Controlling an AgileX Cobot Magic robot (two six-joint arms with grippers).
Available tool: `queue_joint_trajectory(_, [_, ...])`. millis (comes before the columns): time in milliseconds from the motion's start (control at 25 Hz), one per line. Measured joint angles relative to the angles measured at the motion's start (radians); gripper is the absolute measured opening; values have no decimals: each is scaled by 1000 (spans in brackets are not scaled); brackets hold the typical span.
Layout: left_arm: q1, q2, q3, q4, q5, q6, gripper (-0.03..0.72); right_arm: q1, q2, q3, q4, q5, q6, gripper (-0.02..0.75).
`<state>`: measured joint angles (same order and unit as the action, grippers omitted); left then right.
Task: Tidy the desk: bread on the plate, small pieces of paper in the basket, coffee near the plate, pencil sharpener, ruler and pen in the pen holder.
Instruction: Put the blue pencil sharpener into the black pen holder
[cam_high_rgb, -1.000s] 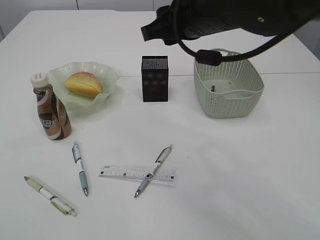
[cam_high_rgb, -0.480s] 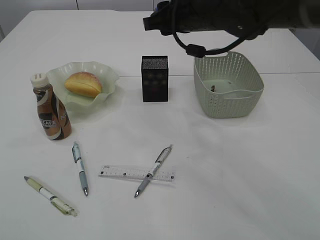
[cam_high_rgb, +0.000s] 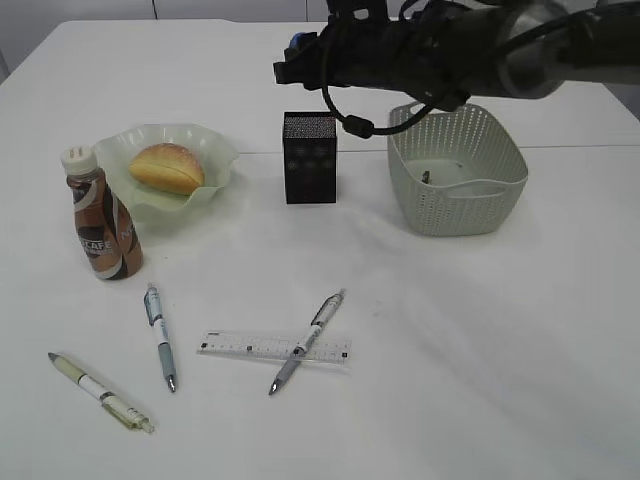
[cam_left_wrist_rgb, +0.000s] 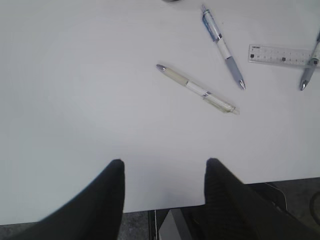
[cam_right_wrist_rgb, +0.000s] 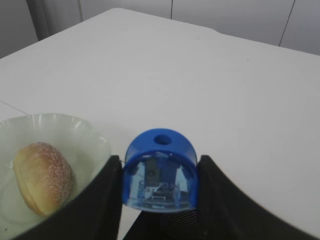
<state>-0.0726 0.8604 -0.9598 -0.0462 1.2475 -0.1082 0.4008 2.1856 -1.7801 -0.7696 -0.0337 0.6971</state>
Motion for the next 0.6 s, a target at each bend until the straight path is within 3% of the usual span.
queue_joint_trajectory(600, [0, 0, 0, 0, 0, 0, 372, -36, 164, -110, 2, -106, 2, 316])
